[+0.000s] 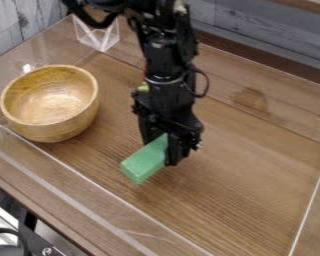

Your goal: Remove the green block from the brown bowl and put it on the table

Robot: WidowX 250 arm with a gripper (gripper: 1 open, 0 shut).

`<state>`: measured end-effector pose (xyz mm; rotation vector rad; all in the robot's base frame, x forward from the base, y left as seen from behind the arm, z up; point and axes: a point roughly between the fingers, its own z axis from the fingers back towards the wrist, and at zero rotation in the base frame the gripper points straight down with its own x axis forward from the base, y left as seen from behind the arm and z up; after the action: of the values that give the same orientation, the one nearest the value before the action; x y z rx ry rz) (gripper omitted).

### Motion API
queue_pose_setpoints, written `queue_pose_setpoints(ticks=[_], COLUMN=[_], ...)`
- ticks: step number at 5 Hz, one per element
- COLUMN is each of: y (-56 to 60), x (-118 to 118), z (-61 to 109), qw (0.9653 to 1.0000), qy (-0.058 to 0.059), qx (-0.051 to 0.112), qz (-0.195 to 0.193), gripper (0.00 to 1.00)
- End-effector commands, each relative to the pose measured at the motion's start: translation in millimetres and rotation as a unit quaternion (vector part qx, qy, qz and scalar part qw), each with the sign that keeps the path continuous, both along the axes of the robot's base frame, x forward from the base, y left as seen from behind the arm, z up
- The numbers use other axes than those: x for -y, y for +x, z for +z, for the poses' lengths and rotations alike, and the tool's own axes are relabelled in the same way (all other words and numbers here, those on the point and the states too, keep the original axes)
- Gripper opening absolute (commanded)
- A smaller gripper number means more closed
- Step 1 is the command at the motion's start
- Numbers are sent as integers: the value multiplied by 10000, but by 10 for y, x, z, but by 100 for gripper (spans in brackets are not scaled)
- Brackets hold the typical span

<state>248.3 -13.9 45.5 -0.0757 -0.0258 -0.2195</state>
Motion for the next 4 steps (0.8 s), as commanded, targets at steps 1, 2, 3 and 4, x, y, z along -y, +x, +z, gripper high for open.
queue_pose_setpoints(ticks=[1,2,3,4], y=[199,152,99,35], x=[63,6,-61,-192], z=[83,18,-44,146], qw=[9991,9986,9980,9986], qy=[30,29,24,-61], qx=[253,227,193,306], qz=[-335,-479,-602,-432], gripper=[0,0,0,100])
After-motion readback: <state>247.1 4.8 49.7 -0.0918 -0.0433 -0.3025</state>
